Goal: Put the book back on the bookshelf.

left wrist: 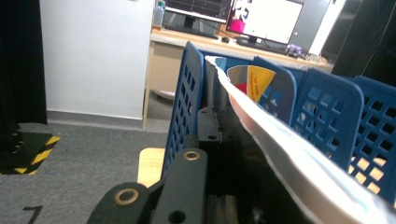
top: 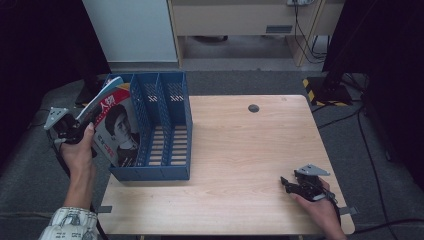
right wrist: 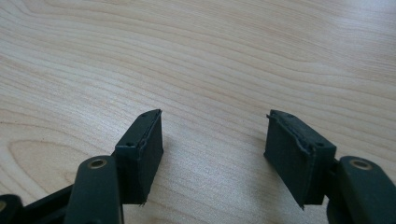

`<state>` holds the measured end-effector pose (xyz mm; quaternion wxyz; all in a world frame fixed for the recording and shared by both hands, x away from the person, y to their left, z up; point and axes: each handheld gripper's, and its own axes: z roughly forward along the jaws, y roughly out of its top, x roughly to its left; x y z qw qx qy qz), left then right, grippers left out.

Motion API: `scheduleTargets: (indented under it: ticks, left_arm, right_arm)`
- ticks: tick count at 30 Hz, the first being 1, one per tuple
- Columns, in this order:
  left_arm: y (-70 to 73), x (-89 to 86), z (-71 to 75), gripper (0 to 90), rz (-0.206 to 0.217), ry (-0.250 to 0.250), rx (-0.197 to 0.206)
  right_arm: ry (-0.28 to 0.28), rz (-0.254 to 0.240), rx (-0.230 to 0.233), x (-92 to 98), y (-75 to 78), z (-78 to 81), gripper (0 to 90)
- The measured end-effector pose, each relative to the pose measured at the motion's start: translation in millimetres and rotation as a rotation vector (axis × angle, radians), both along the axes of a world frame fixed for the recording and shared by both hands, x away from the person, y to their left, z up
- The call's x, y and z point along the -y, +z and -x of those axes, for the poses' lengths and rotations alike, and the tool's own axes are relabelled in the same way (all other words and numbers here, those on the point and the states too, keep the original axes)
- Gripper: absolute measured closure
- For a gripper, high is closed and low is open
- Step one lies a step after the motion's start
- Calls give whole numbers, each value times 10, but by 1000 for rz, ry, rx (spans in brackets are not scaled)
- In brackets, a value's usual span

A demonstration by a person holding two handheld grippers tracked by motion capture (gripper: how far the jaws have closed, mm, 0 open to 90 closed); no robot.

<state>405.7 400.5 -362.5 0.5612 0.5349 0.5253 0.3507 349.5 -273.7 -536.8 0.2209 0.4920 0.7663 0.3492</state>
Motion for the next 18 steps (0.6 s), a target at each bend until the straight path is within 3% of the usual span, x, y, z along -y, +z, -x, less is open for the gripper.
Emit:
scheduleTargets:
  ticks: [7,18]
  left_arm:
    - [-3,11,-29,866,-4,13,34]
    - [-48,16,-93,866,13,18,47]
  right_arm:
    - [0,-1,0,0,0,0,367]
    - [0,-1,0,0,0,0,368]
